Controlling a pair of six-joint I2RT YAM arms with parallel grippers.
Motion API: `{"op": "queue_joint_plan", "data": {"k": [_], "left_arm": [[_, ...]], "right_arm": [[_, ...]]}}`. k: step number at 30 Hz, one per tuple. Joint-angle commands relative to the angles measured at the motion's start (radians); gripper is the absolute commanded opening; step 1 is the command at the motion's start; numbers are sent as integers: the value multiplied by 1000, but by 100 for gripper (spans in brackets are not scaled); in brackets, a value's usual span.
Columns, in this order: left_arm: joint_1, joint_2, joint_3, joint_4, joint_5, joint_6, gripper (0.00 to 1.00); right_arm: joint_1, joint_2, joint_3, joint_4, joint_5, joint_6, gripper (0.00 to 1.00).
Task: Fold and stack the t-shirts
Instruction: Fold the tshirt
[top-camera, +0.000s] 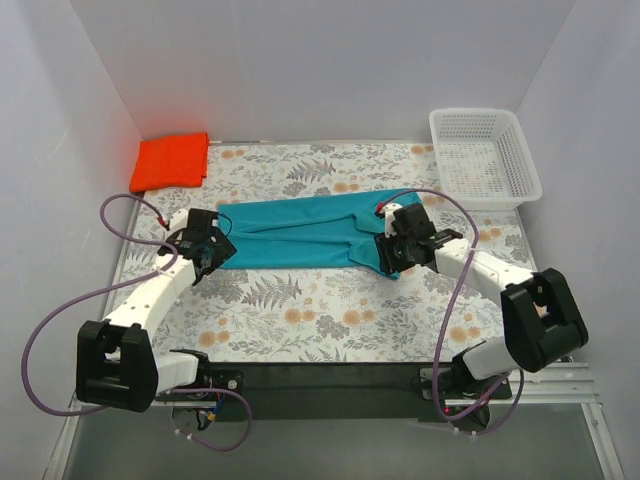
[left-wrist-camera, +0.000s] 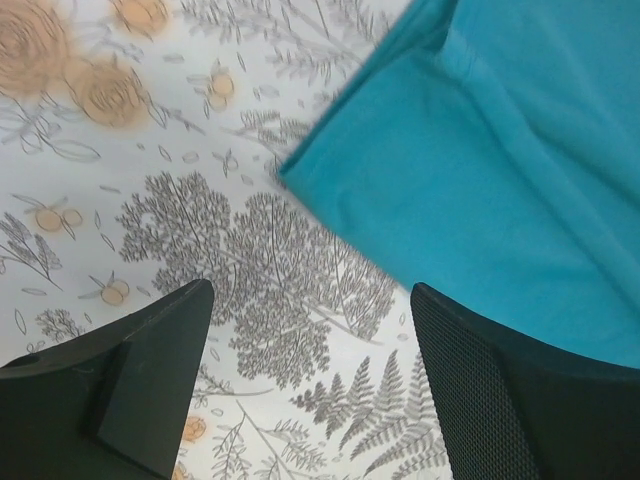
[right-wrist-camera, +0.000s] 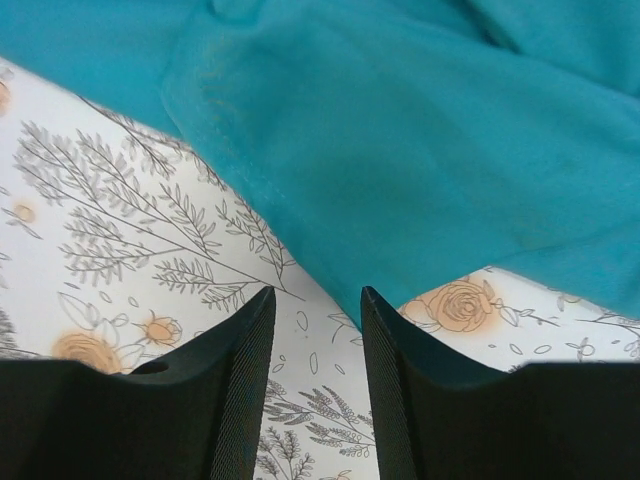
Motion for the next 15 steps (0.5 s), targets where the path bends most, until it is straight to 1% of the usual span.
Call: {"op": "queue_joint_plan", "data": {"k": [1, 3, 7, 9, 12, 15], "left_arm": [[-60, -27, -55, 26, -28, 49, 80], [-69, -30, -73, 35, -45, 65, 80], [-75, -24, -98, 64, -45, 65, 80], [-78, -21, -104, 71, -43, 63, 80], [-78, -19, -103, 81, -49, 66, 80], [-78, -13, -100, 91, -58, 71, 79]], "right_arm": [[77, 53, 55, -52, 155, -56, 47], [112, 89, 67, -61, 196, -85, 47], [146, 142, 95, -65, 213, -116, 47], [163, 173, 107, -65, 258, -127, 47], [186, 202, 121, -67, 319, -141, 45], [204, 227, 135, -67, 353, -157, 38]]}}
